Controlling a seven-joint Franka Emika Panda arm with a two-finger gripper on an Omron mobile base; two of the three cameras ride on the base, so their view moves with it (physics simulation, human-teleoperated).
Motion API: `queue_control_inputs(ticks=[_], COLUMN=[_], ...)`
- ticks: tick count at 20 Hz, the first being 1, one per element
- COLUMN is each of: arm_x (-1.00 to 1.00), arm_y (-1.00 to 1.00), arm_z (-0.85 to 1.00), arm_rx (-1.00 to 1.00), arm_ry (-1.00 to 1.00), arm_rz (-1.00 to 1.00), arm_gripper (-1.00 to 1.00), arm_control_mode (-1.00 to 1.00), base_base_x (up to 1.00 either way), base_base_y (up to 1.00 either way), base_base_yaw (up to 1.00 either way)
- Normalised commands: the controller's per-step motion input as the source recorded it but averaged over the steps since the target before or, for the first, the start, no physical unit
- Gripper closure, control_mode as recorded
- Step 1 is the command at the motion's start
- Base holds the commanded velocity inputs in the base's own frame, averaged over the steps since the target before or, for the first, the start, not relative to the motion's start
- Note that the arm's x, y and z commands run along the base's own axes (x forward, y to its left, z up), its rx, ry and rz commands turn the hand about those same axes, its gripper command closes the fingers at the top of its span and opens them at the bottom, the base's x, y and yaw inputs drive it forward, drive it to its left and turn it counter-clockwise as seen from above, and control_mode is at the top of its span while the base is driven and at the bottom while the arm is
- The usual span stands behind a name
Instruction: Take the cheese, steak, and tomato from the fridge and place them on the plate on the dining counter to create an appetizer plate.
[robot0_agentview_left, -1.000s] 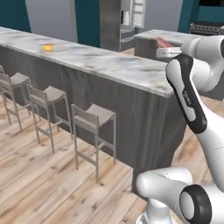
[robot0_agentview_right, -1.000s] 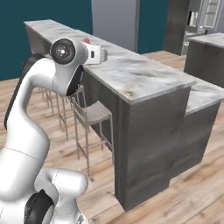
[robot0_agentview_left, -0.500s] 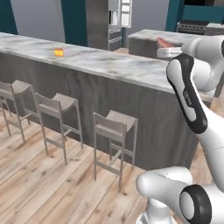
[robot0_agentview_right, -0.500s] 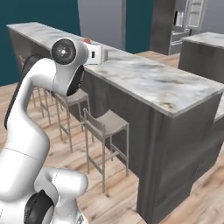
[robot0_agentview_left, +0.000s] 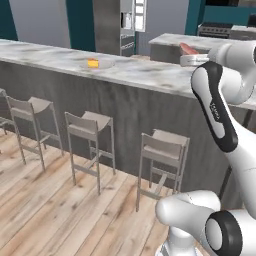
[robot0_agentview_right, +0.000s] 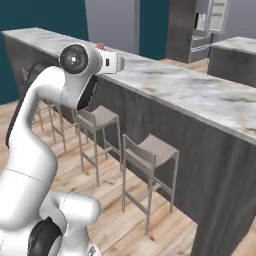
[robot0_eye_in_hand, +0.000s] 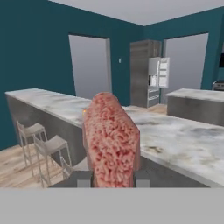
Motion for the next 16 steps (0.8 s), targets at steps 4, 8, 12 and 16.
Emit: queue_control_inputs(ticks=[4,8,12,16], arm_x=[0.00,0.00,0.00,0.00], arm_y=[0.00,0.00,0.00,0.00], arm_z=[0.00,0.00,0.00,0.00], arm_rx=[0.00,0.00,0.00,0.00], arm_ry=[0.00,0.00,0.00,0.00], arm_rz=[0.00,0.00,0.00,0.00], arm_gripper=[1.00,1.00,1.00,1.00], arm_control_mode=[1.00,1.00,1.00,1.00], base_base_x=[0.11,0.46,0.73,0.76], base_base_y=[1.00,1.00,0.99,0.70], base_base_yaw=[-0.20,-0.23,-0.29,-0.34])
